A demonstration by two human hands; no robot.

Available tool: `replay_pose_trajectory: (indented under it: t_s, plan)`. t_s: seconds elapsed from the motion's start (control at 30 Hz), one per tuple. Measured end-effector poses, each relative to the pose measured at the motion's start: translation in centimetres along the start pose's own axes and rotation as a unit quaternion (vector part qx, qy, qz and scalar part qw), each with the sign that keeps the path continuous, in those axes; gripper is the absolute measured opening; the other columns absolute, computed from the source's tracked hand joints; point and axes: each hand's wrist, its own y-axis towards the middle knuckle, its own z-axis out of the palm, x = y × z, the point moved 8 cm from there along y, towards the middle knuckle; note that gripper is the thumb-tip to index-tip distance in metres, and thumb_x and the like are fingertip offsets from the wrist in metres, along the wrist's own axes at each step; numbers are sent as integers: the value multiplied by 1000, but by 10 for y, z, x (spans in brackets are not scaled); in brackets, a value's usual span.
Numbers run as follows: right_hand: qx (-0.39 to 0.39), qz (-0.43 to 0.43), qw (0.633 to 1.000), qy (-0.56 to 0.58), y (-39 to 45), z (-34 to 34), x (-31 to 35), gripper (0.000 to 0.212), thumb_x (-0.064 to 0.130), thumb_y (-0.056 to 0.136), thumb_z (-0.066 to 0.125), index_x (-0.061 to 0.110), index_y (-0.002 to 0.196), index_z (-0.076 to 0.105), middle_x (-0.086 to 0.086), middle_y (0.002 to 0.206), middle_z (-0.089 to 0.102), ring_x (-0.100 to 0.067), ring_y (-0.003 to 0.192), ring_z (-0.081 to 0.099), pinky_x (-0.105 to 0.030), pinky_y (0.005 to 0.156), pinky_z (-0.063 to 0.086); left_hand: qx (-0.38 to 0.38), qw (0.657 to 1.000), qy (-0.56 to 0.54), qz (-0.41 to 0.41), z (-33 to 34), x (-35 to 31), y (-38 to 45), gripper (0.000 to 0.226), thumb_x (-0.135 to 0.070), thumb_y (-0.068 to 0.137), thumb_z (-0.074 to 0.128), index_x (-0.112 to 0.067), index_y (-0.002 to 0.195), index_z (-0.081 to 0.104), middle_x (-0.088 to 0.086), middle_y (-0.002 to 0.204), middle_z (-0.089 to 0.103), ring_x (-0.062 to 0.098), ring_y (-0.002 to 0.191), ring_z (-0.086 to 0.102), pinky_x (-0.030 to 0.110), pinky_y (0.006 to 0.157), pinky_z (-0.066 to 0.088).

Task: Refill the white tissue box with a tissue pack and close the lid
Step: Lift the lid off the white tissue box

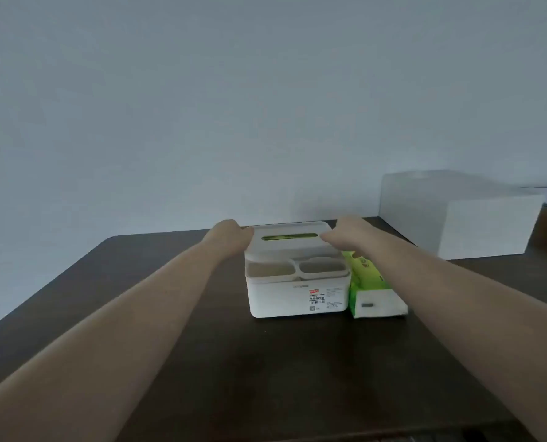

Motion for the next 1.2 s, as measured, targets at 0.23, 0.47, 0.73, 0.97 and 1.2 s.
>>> replay_pose_trajectory:
  t_s: [0.23,0.47,0.73,0.97,1.2]
  plan:
    - [5,38,998,57,-1,8,-11,30,23,95,43,4,72,49,-8,73,50,-20,58,43,-26,50,32,23,994,-84,-66,20,9,0,30,-22,89,43,-12,62,32,2,60,33,20,55,35,25,56,28]
    - [-48,39,981,185,20,7,-14,14,3,81,47,6,68,52,-13,68,56,-20,52,35,-24,48,23,-69,974,-197,-87,10,12,9,30,-16,84,51,-11,59,36,4,60,39,23,58,36,27,57,33]
    - [-58,54,966,245,30,8,-14,28,-1,83,45,10,59,36,-6,59,31,-18,51,28,-26,49,23,-18,906,-387,-170,30,28,13,12,0,79,66,-2,91,62,18,112,66,30,95,66,45,92,56]
    - [-96,58,953,282,35,2,-21,11,7,79,57,4,68,55,-11,67,52,-27,69,53,-25,52,38,-34,877,-461,-133,12,20,16,18,6,84,59,3,102,57,15,90,62,24,72,61,38,69,55]
    - [-100,-2,966,240,29,-2,33,18,7,80,56,-1,89,69,-16,78,60,-27,70,56,-26,61,42,-89,876,-455,-133,-34,52,10,11,0,85,62,-2,76,59,9,76,60,22,64,59,41,74,56]
